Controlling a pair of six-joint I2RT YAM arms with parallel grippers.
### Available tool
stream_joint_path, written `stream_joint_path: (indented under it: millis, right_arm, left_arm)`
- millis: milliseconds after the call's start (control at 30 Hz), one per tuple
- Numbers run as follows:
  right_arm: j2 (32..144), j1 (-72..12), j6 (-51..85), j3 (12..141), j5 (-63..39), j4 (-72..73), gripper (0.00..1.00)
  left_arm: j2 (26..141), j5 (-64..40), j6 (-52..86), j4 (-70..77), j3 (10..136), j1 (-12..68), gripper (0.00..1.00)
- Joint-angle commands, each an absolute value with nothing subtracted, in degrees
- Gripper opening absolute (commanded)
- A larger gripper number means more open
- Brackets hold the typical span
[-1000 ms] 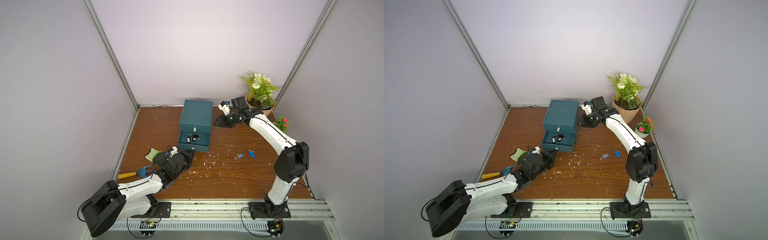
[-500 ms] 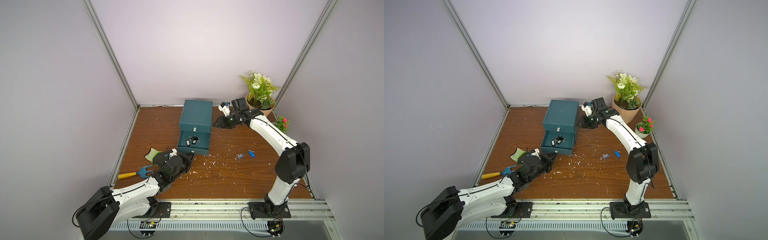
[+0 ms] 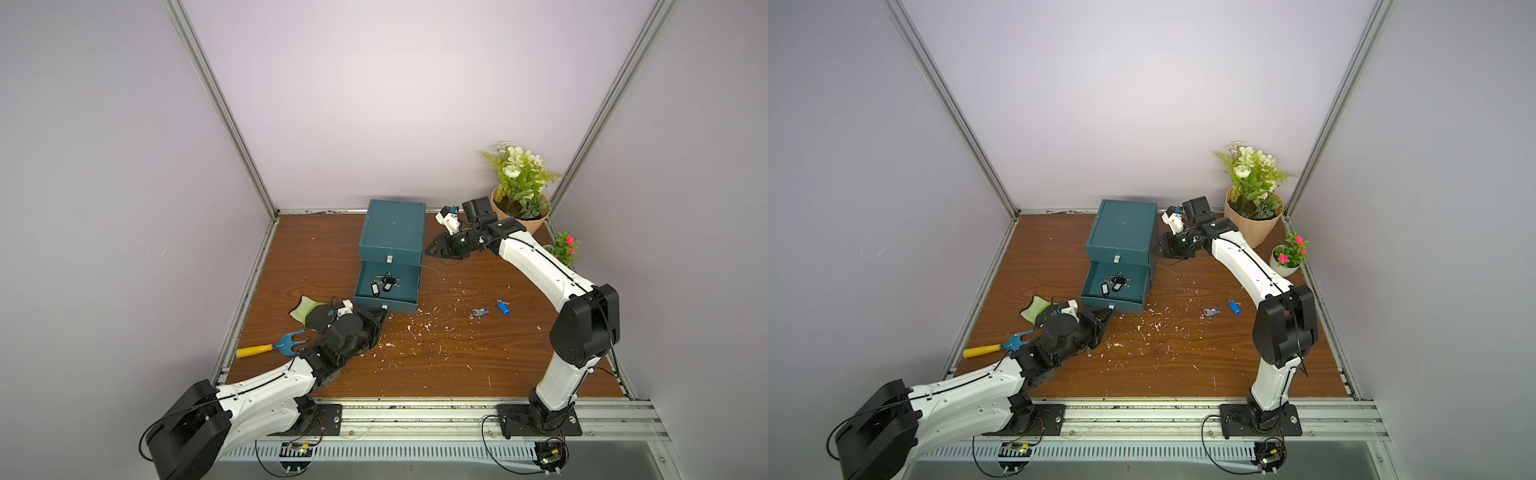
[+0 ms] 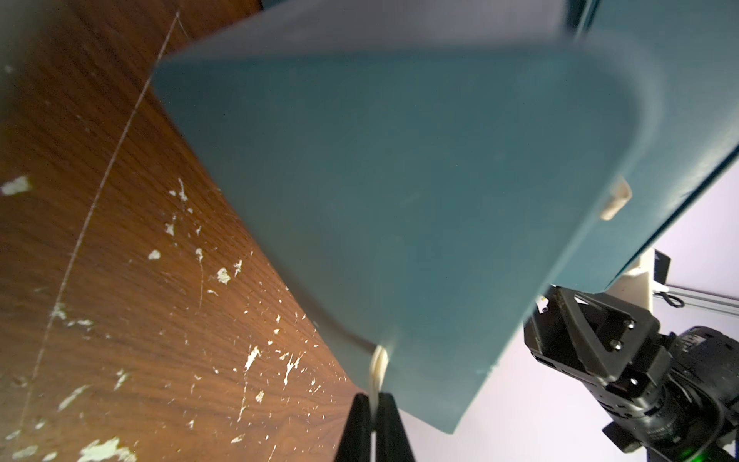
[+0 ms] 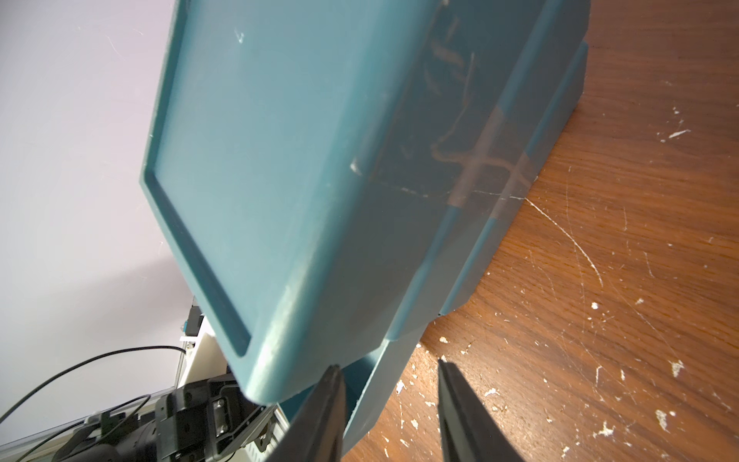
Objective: Take the keys out of the drawer
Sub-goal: Open the drawer in the storage box.
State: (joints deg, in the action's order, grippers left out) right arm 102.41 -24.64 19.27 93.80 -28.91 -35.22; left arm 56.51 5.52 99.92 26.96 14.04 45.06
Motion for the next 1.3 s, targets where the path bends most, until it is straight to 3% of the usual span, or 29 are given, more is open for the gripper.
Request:
stream_joint_path:
  millis: [0, 600, 700, 1100, 1267]
  right_arm:
    - [100.0, -24.8, 18.8, 94.1, -30.5, -34.6, 0.42]
    - [99.3, -25.1, 18.5, 93.3, -31.1, -35.1, 0.42]
    - [99.0, -25.1, 18.7, 92.8, -30.9, -34.9, 0.42]
    - [97.2, -25.4, 19.8, 92.1, -29.8, -34.6, 0.43]
    - [96.0, -25.8, 20.3, 94.0, -26.8, -35.5, 0.42]
  left_arm:
    - [57.0, 3.7, 100.2, 28.8, 13.0, 45.8, 0.0]
    - [50.6, 1.9, 99.4, 22.3, 11.8, 45.8, 0.0]
    - [49.9, 2.2, 99.1, 21.6, 11.7, 45.7, 0.11]
    - [46.8, 2.4, 97.7, 19.0, 12.3, 45.8, 0.26]
    - [40.7, 3.2, 96.5, 9.4, 14.6, 45.8, 0.46]
